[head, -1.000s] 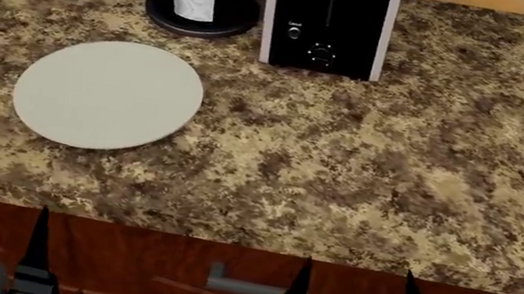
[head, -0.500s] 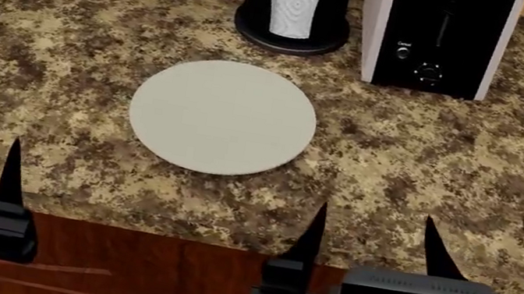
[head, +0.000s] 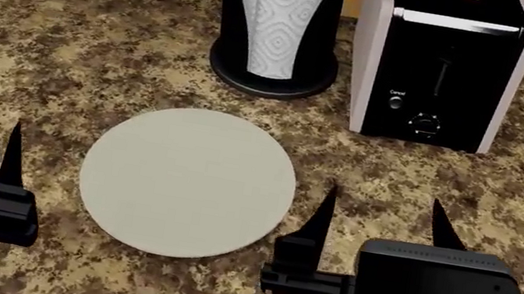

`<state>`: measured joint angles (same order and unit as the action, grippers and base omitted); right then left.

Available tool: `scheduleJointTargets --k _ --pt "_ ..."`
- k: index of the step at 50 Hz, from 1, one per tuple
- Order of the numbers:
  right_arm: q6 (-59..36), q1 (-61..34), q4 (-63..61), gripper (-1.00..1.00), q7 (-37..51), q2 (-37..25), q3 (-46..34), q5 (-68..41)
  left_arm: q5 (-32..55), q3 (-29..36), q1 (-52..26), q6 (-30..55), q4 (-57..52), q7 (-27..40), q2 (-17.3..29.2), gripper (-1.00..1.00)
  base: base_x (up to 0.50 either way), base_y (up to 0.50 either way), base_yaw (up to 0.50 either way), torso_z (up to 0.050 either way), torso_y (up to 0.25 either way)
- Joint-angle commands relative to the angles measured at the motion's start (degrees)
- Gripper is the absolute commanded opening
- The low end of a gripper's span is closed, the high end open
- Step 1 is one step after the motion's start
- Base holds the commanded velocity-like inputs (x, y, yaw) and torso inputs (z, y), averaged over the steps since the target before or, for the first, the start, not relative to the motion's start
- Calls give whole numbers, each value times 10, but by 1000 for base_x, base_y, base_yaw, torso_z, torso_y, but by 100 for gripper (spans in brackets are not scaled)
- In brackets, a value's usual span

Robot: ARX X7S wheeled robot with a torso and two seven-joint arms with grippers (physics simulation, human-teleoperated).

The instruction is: Place the toasted item on a plate.

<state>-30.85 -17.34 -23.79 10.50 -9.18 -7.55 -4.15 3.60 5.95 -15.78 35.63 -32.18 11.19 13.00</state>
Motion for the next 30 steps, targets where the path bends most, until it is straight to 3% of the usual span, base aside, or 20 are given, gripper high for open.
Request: scheduleJointTargets --k 1,8,18,26,30 --pt "-10 -16 6 100 4 -1 -5 -5 5 0 -9 4 4 2 2 100 500 -82 0 50 0" --pt "-15 -13 -3 100 6 -5 -13 -4 5 4 -11 12 4 4 4 100 89 -12 0 50 0" --pt "-12 -14 2 100 9 -3 -8 -16 13 -9 -10 17 1 8 8 100 280 -485 0 50 0" --pt "-44 -53 9 100 8 -9 -20 -10 21 -17 -29 42 -6 7 12 100 0 0 0 50 0" --pt "-64 -62 -8 100 8 -8 -21 -16 27 -22 -34 44 -8 7 12 100 440 -3 0 50 0"
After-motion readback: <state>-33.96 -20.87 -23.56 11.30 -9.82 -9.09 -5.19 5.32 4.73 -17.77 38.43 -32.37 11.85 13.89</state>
